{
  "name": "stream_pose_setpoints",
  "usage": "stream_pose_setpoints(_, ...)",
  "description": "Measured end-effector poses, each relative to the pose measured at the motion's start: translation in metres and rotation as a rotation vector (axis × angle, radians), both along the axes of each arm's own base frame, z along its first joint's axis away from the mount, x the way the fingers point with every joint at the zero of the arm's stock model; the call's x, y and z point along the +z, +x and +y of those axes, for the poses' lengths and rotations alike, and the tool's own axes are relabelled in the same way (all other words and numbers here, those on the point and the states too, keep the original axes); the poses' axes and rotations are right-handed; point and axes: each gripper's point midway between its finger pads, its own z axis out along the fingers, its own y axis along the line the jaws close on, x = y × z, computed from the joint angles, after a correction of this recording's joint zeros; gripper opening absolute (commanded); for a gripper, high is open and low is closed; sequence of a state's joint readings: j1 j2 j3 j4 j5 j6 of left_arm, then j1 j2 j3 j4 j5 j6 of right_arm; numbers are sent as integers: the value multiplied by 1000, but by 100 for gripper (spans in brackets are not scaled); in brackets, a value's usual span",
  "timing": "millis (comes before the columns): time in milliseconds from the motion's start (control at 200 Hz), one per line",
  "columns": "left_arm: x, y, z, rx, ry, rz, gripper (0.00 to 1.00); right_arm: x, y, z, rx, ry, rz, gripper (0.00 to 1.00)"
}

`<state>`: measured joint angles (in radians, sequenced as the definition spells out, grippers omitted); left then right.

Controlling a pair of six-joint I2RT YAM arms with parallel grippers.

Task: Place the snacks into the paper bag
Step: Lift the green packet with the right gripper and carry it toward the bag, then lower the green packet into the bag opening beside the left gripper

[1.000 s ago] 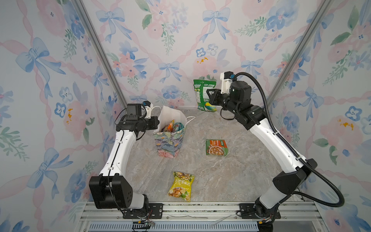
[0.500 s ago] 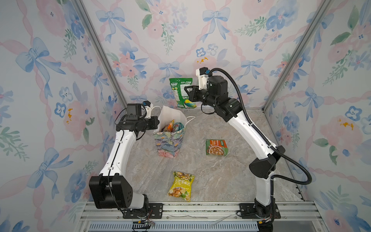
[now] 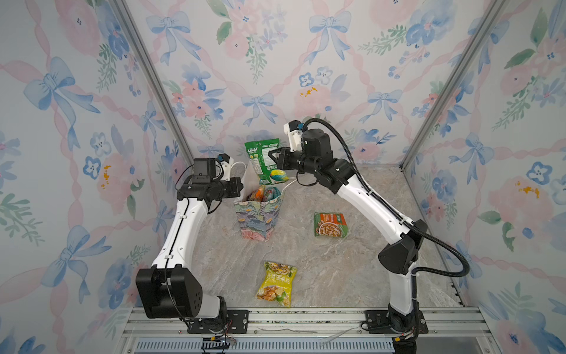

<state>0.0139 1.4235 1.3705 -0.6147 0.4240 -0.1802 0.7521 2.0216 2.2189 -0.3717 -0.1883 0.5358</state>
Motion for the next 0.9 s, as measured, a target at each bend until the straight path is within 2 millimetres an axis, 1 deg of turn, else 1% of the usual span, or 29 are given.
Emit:
stream_pose_setpoints(90,0,0,0,0,0,0,0,-15,-1,4,8,1,41,0)
stream_pose_setpoints(225,0,0,0,0,0,0,0,-24,-4,11,20,28,78,0)
stream_pose_setpoints(570,0,0,0,0,0,0,0,-37,-10,26,43,116,166,0)
stream_pose_setpoints(875,0,0,0,1,0,0,0,-53,-10,31,38,152,221,0)
stream_pose_setpoints(900,0,0,0,1,0,0,0,-53,-10,31,37,151,221,3)
